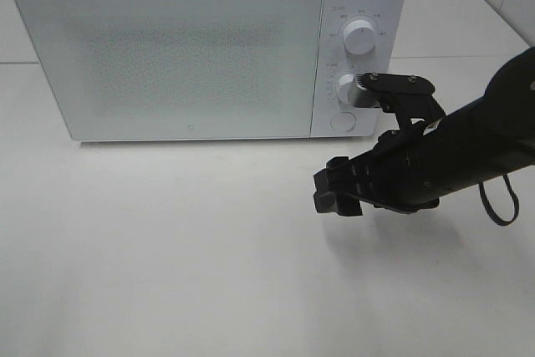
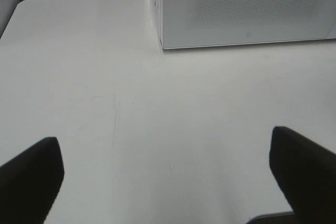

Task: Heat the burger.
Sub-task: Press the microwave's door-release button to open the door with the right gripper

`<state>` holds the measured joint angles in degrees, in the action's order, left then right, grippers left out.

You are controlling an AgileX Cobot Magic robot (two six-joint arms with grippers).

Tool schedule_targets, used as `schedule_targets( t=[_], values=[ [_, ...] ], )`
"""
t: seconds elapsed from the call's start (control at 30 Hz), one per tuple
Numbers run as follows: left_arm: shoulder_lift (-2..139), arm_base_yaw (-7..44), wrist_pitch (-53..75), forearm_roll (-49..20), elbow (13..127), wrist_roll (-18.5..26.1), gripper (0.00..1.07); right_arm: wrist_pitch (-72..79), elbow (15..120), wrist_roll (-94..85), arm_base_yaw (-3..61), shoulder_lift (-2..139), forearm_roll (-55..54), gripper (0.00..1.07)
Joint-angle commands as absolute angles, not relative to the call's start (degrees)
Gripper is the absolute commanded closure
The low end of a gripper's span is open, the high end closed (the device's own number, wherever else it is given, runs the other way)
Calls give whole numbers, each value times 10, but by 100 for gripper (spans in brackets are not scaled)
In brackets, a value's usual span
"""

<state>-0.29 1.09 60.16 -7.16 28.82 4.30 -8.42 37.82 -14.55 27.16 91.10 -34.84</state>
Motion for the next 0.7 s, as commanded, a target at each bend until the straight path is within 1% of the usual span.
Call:
schedule_targets(
  t=[0.03, 0.07, 0.1, 0.13, 0.2, 0.23, 0.3, 0.4, 0.5, 0.57, 0.7],
  values=[
    [-15, 10, 594, -72, 286, 40, 6, -144, 393, -135, 262, 905, -294, 33],
    [-15, 10, 594, -72, 286, 40, 6, -178, 405, -97, 262, 902, -242, 33],
    [-15, 10, 594, -72, 286, 40, 6, -193, 409, -75, 262, 898, -217, 33],
    [-15, 10, 594, -72, 286, 40, 6, -193, 409, -75, 262, 898, -217, 33],
    [-15, 10, 594, -72, 286, 40, 6, -238, 415, 0, 262, 875, -136, 33],
    [-15, 10, 594, -72, 286, 40, 6, -238, 415, 0, 262, 875, -136, 33],
    [-15, 10, 594, -72, 286, 40, 6, -274, 415, 42, 262, 843, -84, 33],
    [-15, 10, 594, -72, 286, 40, 6, -309, 415, 60, 262, 809, -58, 33],
    [-15, 10, 594, -72, 286, 40, 6, -320, 415, 60, 262, 799, -56, 33],
    [-15, 10, 594, -72, 286, 40, 6, -357, 415, 60, 262, 750, -50, 33],
    [-15, 10, 594, -72, 286, 40, 6, -386, 415, 60, 262, 719, -49, 33]
  ],
)
